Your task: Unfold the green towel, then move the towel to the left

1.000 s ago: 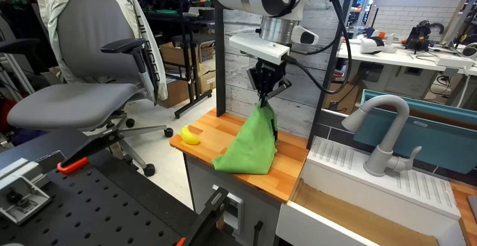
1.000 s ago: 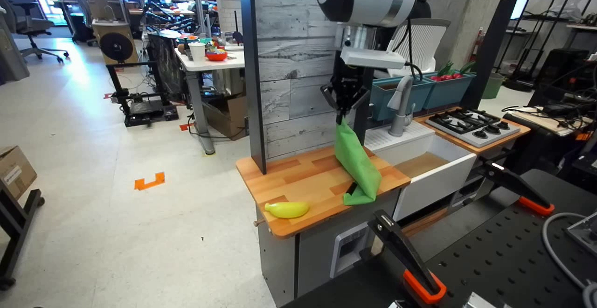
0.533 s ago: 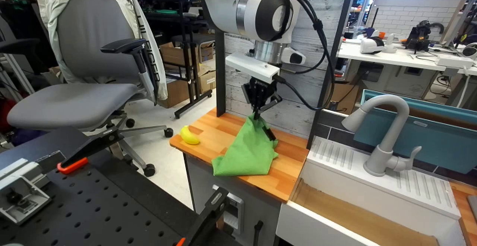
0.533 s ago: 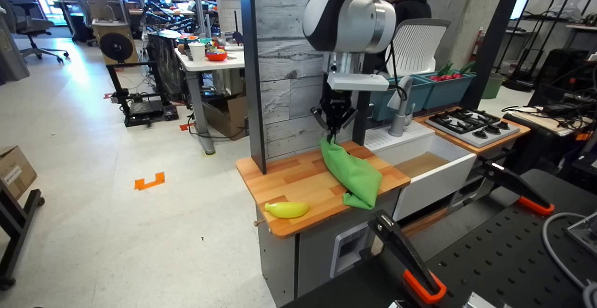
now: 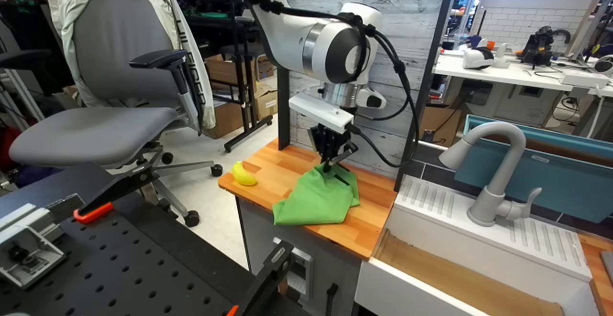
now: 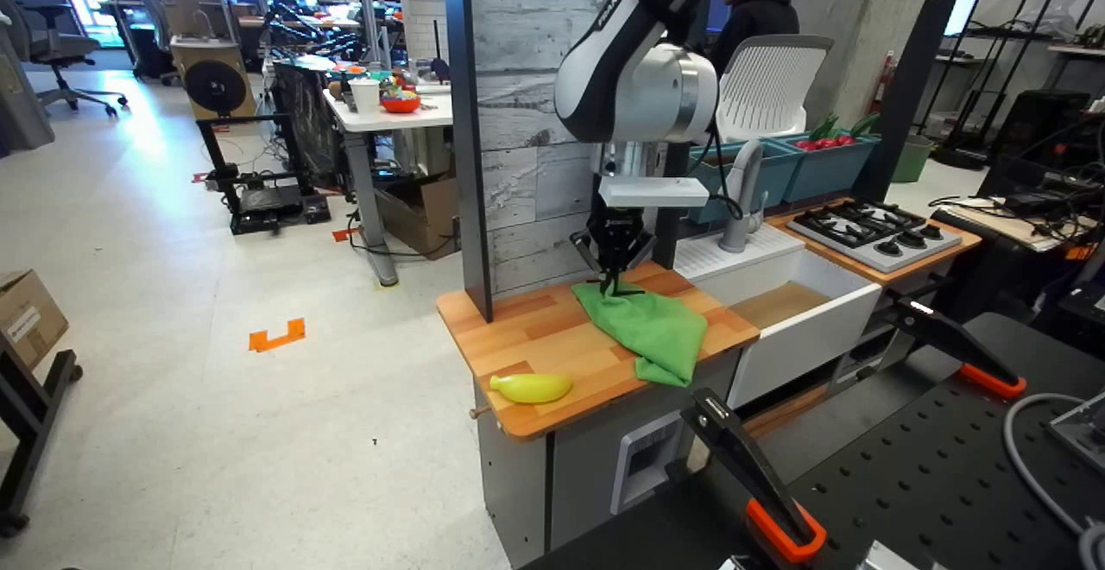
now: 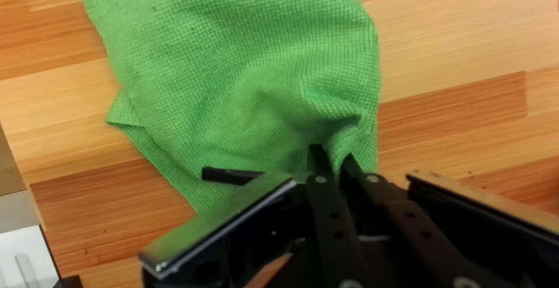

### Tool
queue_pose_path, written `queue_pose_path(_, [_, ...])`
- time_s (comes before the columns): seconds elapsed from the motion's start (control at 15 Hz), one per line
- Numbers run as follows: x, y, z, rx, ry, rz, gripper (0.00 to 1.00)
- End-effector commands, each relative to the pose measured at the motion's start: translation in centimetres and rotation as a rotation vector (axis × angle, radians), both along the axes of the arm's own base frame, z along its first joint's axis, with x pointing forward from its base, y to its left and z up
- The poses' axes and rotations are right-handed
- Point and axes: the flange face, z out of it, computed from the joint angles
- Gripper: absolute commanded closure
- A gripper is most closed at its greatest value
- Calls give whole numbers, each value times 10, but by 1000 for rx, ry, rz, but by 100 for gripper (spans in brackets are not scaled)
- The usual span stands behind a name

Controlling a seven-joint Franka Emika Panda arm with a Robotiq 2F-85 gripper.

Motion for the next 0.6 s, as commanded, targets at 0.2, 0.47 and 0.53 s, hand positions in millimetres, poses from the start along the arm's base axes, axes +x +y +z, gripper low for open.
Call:
queue_pose_path(0.2, [11,-4,7,1,-10,-17,36])
queue_pose_path(0.47, [7,-11,26,6,-21,-17,6])
queue_pose_path(0.53, [4,-14,32,-1,-14,-16,1])
